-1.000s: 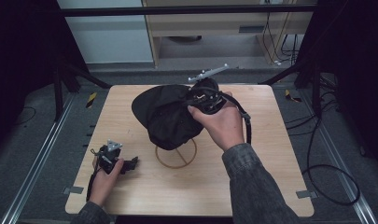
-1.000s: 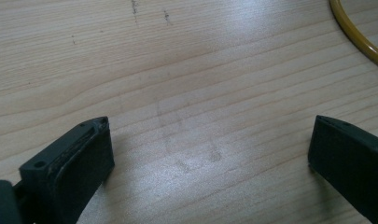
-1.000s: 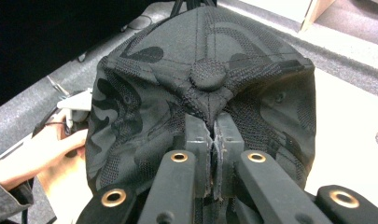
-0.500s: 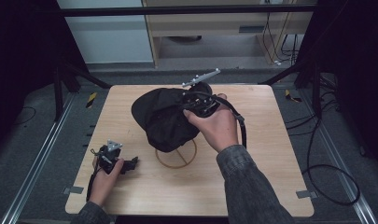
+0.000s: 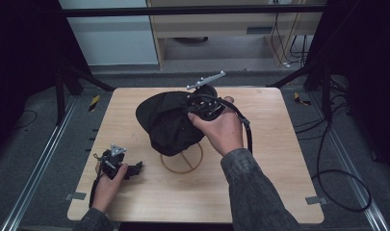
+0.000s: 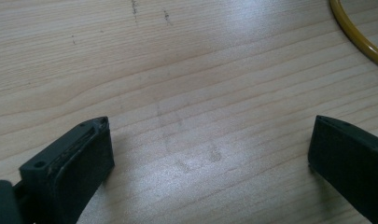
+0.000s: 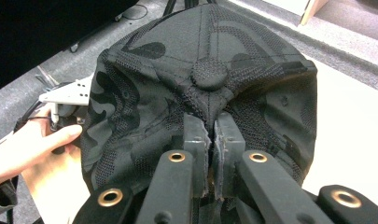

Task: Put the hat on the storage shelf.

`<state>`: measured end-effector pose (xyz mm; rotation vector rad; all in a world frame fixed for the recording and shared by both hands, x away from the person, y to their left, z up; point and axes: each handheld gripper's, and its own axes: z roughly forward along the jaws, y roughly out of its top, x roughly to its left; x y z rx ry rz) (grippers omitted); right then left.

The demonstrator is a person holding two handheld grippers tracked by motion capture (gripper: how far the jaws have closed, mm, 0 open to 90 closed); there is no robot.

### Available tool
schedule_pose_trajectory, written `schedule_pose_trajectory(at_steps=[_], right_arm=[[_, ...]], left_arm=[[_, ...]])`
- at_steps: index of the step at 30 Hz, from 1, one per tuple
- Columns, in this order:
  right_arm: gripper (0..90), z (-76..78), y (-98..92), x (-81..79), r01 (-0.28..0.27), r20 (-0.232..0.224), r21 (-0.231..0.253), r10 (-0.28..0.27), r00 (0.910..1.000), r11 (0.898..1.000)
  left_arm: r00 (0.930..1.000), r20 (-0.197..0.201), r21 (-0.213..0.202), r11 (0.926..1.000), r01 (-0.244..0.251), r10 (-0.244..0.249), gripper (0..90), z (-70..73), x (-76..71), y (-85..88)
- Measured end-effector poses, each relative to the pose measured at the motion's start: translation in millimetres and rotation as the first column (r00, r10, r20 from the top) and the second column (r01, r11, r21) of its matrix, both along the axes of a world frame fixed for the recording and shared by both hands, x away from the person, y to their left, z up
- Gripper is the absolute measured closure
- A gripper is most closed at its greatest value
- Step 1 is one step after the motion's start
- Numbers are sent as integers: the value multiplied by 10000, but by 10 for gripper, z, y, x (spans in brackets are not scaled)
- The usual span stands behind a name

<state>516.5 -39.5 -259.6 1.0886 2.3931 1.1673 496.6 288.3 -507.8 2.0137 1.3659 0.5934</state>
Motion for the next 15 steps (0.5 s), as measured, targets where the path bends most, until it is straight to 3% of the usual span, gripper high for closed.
schedule_pose_trajectory(at_steps=[15], right_arm=[[845, 2, 19, 25, 46, -46, -186, -47, 10000, 9998]], left_arm=[[10000, -7, 12, 10000, 9, -9, 0, 0, 0, 1]])
